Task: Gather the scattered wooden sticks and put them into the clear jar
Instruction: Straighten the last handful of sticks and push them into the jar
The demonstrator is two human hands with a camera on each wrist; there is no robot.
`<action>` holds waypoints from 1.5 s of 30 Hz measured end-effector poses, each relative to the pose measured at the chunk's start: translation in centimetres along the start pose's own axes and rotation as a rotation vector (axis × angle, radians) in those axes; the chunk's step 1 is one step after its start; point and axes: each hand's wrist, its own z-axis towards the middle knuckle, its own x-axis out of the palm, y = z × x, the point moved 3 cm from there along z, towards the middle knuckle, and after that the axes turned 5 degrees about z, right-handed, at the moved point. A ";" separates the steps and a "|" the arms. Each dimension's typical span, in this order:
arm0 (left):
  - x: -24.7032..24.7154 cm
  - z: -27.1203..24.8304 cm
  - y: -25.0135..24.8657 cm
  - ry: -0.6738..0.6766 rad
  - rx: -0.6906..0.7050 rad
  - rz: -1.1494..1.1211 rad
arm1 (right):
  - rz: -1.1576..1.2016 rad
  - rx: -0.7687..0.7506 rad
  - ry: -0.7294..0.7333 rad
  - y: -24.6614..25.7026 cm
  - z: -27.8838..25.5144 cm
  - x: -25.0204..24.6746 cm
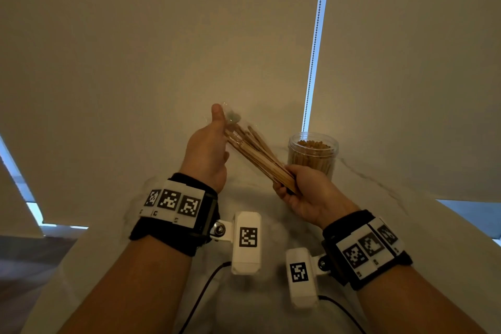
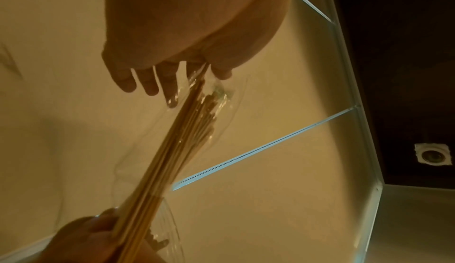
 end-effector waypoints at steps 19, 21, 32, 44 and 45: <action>-0.1 -0.2 -1.3 0.110 0.040 0.018 | 0.178 0.081 0.114 -0.6 -0.3 0.6; -0.3 -0.1 -1.3 0.093 0.089 -0.036 | 0.178 0.078 0.125 -0.7 -0.2 0.6; -0.2 -0.3 -1.8 0.092 0.186 -0.025 | -0.074 0.058 0.102 -0.6 0.0 0.6; -0.5 0.0 -2.1 0.114 0.141 -0.183 | -0.152 -0.002 0.140 0.3 0.1 0.0; -0.5 -0.1 -2.2 0.104 0.134 -0.186 | -0.177 -0.003 0.133 0.3 0.0 0.0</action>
